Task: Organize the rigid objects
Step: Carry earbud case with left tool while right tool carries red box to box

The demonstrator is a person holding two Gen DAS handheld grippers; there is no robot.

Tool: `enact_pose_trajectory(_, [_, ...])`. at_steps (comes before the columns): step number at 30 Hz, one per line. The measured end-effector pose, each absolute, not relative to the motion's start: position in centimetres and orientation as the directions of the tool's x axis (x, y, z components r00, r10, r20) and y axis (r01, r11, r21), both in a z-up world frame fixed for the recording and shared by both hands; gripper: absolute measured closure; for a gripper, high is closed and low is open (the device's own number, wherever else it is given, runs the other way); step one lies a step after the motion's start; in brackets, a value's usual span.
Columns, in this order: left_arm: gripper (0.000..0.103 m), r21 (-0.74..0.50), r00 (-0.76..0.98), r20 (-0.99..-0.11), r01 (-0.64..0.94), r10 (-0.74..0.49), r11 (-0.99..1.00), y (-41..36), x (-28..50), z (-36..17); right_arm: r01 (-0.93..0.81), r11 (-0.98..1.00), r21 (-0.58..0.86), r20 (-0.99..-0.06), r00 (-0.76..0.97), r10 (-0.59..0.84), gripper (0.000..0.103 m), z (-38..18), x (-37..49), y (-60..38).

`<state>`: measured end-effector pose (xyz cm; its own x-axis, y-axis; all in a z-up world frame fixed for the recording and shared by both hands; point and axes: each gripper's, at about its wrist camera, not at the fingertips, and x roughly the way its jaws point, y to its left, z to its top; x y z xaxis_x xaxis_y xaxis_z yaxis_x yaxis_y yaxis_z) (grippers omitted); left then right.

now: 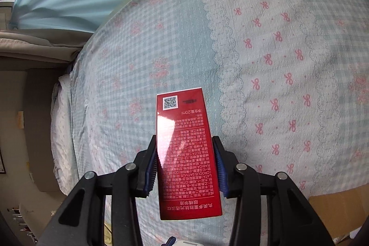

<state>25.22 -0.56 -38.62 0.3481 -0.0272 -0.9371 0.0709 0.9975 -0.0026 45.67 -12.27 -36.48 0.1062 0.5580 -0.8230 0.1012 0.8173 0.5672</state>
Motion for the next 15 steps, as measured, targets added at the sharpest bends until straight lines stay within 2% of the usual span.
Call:
enact_pose_trajectory(9, [0.046,-0.038,0.397,-0.913,0.15,-0.095,0.988,-3.3,24.3,-31.0,0.114,0.769,0.629,-0.769,0.234,0.595,0.063,-27.5,39.4,-21.6])
enact_pose_trajectory(15, [0.046,-0.096,0.392,-0.901,0.241,-0.187,0.966,-7.7,23.8,-27.0,0.152,0.792,0.591,-0.789,0.312,0.529,0.063,-22.9,32.8,-30.5])
